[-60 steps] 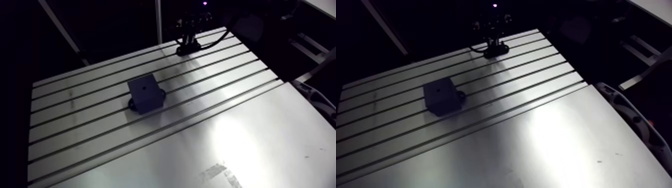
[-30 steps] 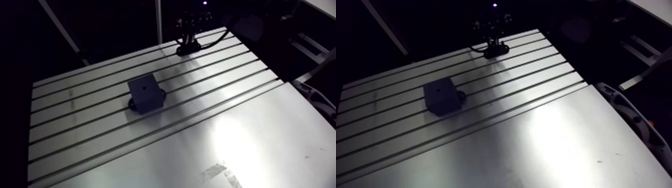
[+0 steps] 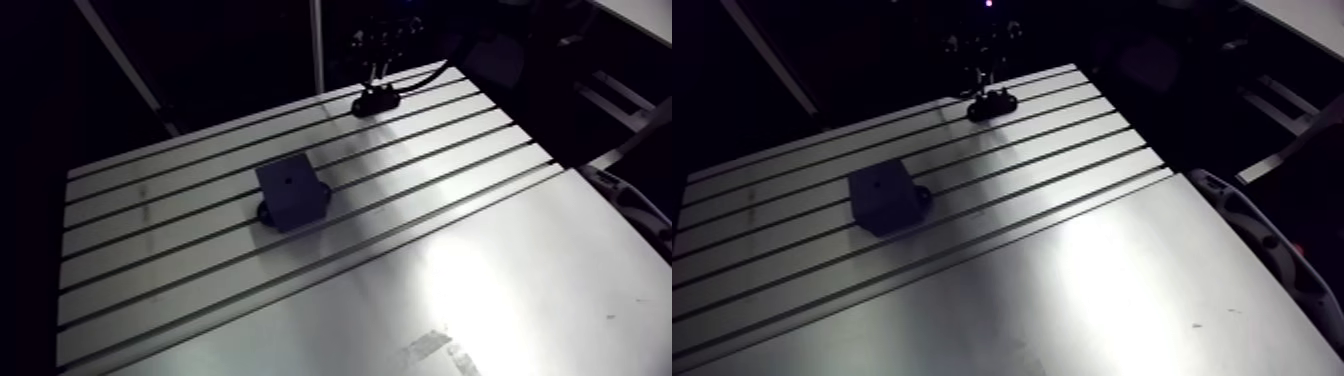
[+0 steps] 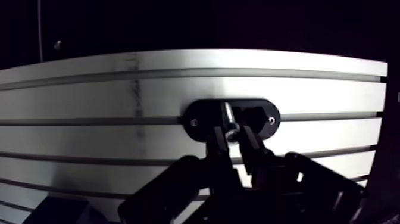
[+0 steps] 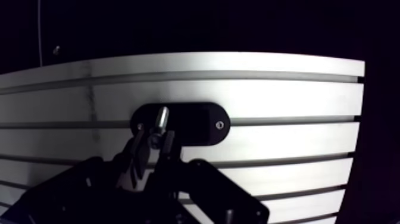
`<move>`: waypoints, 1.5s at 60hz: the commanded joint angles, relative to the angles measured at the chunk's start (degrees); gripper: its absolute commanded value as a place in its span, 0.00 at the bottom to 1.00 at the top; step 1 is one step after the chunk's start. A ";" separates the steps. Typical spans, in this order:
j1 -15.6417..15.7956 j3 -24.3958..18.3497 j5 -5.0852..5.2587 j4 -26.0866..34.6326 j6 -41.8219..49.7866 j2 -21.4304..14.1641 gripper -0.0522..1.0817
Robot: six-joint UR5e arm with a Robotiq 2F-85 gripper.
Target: Pick up the M10 bolt and insert it into the hole until fully seated.
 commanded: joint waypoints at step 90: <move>12.35 -4.87 -2.07 37.85 12.03 -18.49 1.00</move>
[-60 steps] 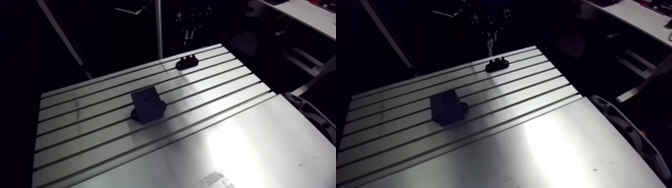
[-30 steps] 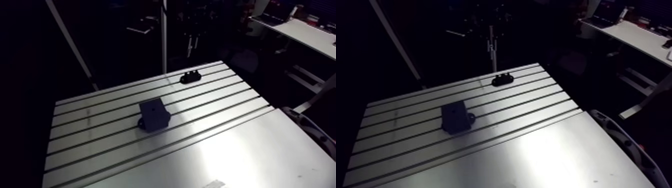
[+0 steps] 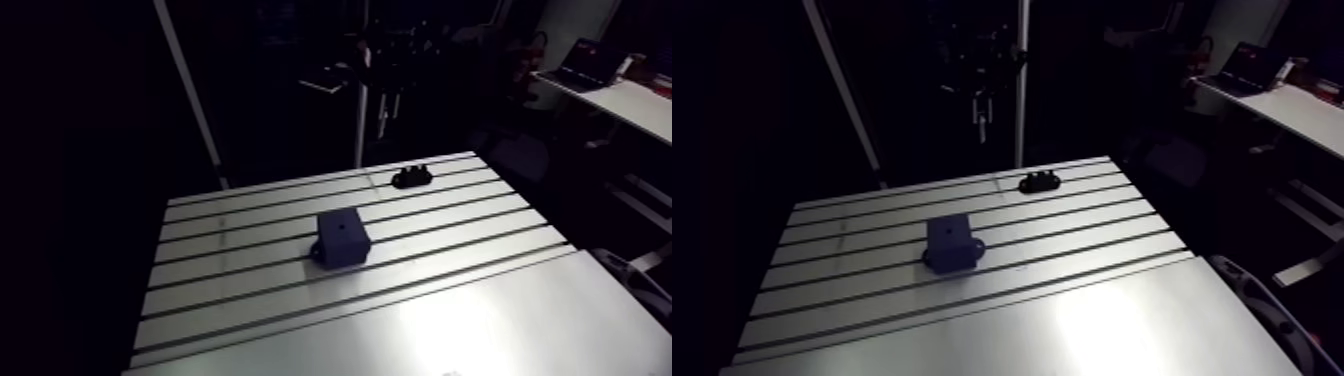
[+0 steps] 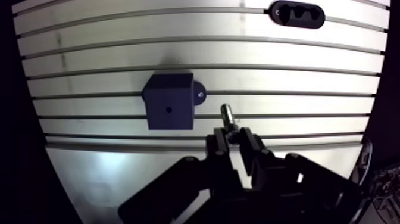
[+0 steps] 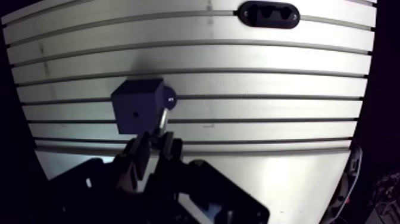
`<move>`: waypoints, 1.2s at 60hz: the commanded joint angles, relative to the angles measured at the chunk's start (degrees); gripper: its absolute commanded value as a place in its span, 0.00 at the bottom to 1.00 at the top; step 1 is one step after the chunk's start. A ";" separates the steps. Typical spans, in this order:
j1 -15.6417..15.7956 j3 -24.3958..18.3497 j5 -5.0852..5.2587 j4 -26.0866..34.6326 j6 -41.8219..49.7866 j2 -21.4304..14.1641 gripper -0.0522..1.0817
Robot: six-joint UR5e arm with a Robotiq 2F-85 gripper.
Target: Pick up the M10 bolt and insert it into the hole until fully seated.
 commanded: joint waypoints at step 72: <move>7.14 11.72 -1.53 -4.81 5.96 -2.47 1.00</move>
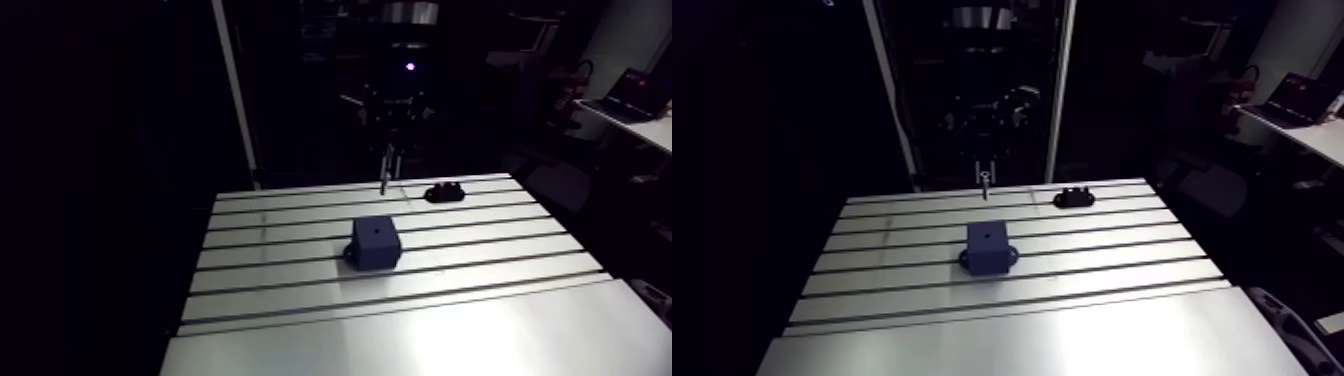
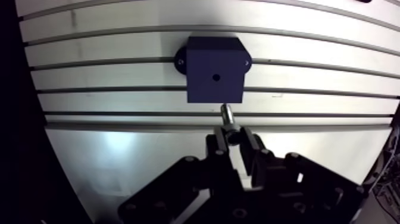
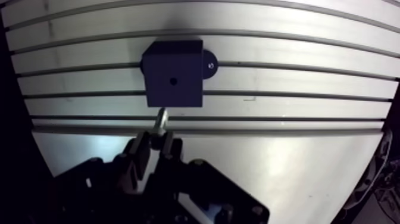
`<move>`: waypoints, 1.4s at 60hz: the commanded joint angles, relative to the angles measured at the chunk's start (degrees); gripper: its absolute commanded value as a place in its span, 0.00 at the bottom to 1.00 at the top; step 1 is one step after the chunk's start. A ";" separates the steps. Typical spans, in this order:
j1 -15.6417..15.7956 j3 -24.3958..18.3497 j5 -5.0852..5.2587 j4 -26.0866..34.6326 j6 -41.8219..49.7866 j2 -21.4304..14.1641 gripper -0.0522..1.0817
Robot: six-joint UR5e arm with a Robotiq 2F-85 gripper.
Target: Pick up the M10 bolt and insert it into the hole until fully seated.
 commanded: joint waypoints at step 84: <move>0.16 4.84 0.02 -5.77 0.35 3.03 1.00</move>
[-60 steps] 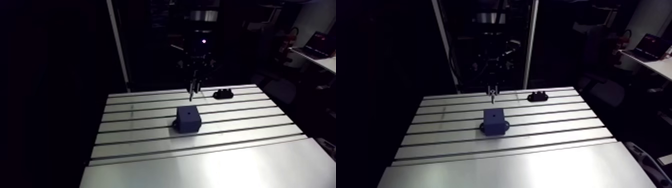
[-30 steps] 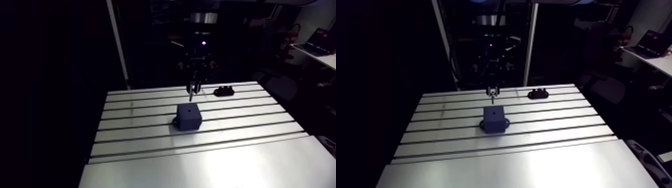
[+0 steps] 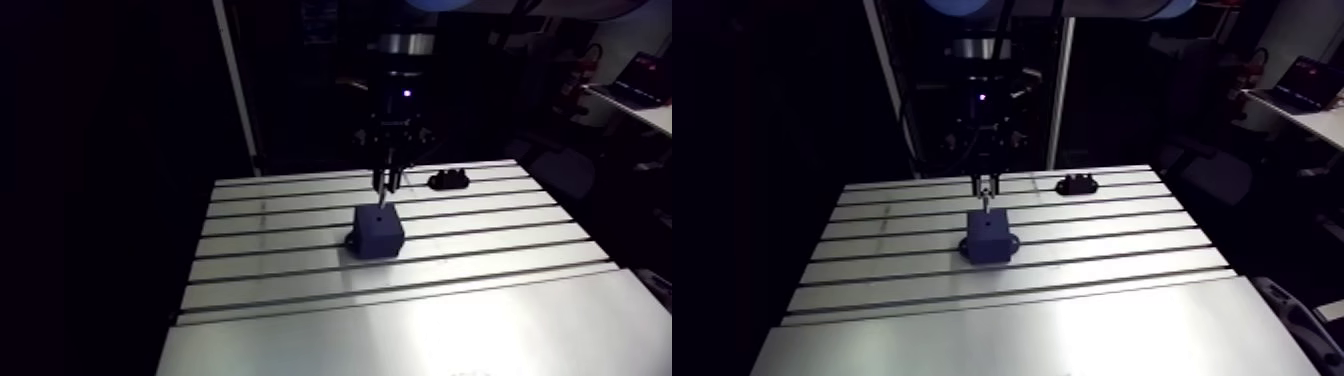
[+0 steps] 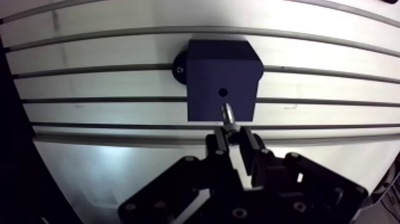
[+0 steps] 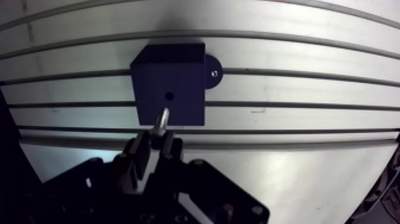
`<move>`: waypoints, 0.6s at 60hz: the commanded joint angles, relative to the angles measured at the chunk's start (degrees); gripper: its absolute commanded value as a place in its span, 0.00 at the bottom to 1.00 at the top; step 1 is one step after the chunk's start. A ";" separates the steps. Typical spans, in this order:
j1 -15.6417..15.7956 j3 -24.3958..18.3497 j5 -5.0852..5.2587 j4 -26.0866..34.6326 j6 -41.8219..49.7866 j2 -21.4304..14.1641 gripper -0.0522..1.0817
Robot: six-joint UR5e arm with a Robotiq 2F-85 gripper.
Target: Pick up the M10 bolt and insert it into the hole until fully seated.
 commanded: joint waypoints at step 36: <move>0.00 1.77 -0.01 -2.23 -0.02 0.83 1.00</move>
